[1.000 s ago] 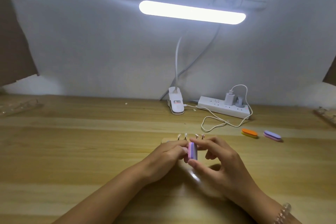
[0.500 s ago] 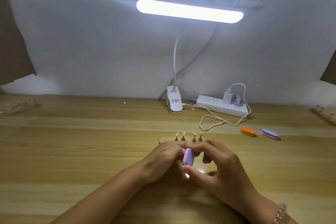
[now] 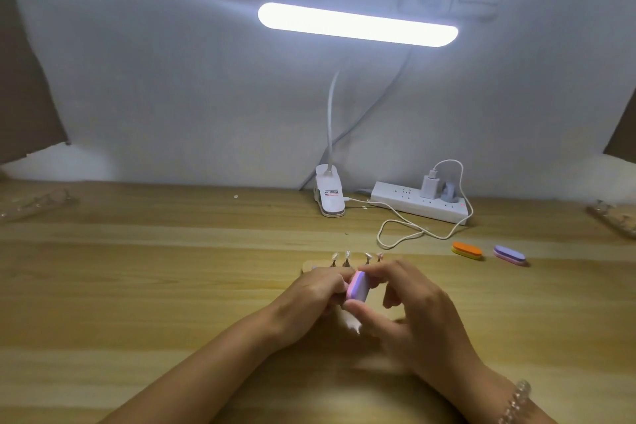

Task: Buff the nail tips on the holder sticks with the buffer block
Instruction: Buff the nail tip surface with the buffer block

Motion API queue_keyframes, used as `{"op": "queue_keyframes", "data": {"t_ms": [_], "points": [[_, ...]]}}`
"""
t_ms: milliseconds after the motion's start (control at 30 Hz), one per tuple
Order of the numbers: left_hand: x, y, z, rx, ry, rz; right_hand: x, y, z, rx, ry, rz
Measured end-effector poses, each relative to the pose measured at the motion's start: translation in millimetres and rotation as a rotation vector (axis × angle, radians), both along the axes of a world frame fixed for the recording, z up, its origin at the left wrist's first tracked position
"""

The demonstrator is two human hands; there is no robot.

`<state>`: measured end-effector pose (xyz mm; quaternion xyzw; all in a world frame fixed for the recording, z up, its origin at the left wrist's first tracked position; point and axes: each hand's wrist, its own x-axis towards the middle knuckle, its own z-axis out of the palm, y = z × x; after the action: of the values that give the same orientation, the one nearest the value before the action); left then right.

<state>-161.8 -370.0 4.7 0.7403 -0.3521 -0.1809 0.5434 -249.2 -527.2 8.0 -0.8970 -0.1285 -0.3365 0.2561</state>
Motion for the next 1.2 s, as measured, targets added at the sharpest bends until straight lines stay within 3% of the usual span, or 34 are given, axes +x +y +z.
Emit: {"op": "queue_keyframes", "data": {"t_ms": [167, 333, 800, 933, 1067, 1200], "points": [[-4, 1, 6, 0.034, -0.100, -0.019, -3, 2, -1, -0.088, -0.028, 0.024], [-4, 0, 9, 0.030, -0.078, 0.005, 1, -2, 1, 0.057, -0.021, -0.012], [-3, 2, 7, -0.014, 0.035, -0.010, -3, 2, -1, -0.068, -0.020, 0.032], [-1, 2, 9, -0.019, 0.093, -0.016, 0, -1, 0, 0.023, 0.001, 0.017], [1, 4, 10, 0.017, 0.134, -0.051, -2, -3, -2, -0.087, 0.019, 0.044], [4, 9, 14, 0.060, 0.102, -0.113, 0, -8, -1, -0.012, 0.035, 0.047]]}}
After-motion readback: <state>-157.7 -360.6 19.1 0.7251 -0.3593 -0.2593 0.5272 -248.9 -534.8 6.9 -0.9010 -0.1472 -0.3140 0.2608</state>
